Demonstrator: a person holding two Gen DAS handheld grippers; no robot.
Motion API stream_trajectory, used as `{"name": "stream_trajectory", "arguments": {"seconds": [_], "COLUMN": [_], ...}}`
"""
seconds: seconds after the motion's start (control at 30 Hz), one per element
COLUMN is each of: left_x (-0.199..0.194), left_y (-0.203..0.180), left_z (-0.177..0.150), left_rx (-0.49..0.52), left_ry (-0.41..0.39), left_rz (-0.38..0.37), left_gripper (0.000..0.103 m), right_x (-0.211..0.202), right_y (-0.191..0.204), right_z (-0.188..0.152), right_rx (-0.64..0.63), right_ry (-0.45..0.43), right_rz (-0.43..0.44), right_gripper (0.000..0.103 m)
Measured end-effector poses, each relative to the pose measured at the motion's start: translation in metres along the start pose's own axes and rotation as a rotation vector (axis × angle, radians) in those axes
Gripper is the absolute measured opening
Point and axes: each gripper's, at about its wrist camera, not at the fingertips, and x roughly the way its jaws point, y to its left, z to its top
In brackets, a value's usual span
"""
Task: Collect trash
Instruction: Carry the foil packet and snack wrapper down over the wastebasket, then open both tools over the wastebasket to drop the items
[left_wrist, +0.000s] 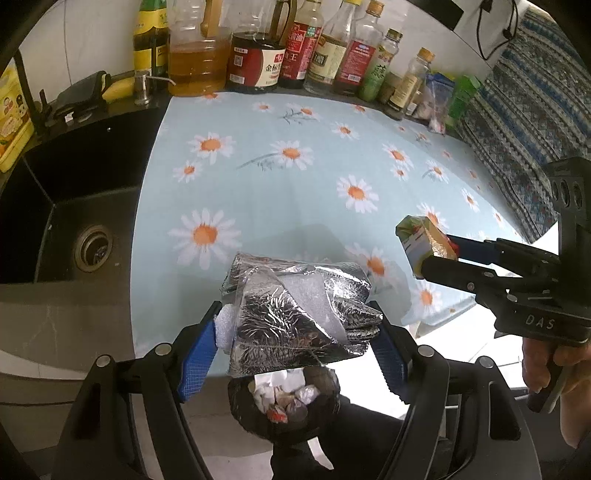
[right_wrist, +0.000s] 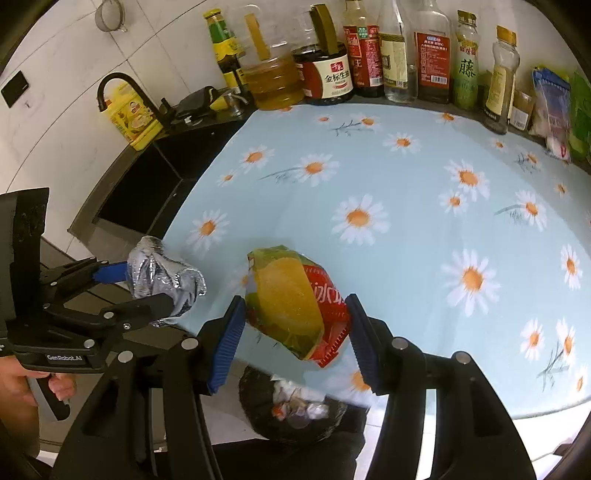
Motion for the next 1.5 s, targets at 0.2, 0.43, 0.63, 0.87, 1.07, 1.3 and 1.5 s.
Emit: {"name": "stream_trajectory", "arguments": {"seconds": [0.2,0.43,0.63,0.87,1.07,1.3,1.5], "left_x": [-0.008,-0.009,0.002,0.018,0.033,0.049,0.059], "left_y": [0.002,0.004,0.009,0.01,0.008,0.008,0.01], "left_z": [-0.026,-0.056,-0.079,-0.104,-0.118,-0.125,-0.127], "left_rx": [0.013,0.006,-0.016,-0.04,-0.044,-0.05,-0.062], "left_ry": [0.013,0.043,0.097,0.166,0.218,0.265,0.312], "left_rz": [-0.026,-0.057,-0.065,-0.079,-0.072,-0.071,-0.069], "left_gripper": [0.073,0.073,0.073,0.073,0.074,0.075,0.077], "right_x": [0.0,0.009,0.018,0.035,0.043,0.05,0.058], "right_y": [0.018,0.033,0.036,0.03,0.024,0.018,0.011], "right_z": [-0.029,-0.064,-0.087,-0.11,-0.121,-0.126,-0.129], "right_rx": [0.027,0.048,0.068,0.095,0.122,0.155,0.199], "right_ry": [0.02,0.08,0.125,0.183,0.215,0.235,0.252], "right_rz": [0.015,0.028,0.034,0.037,0.041,0.071,0.104], "right_gripper": [0.056,0.056,0.056,0.056,0.056,0.057,0.061]}}
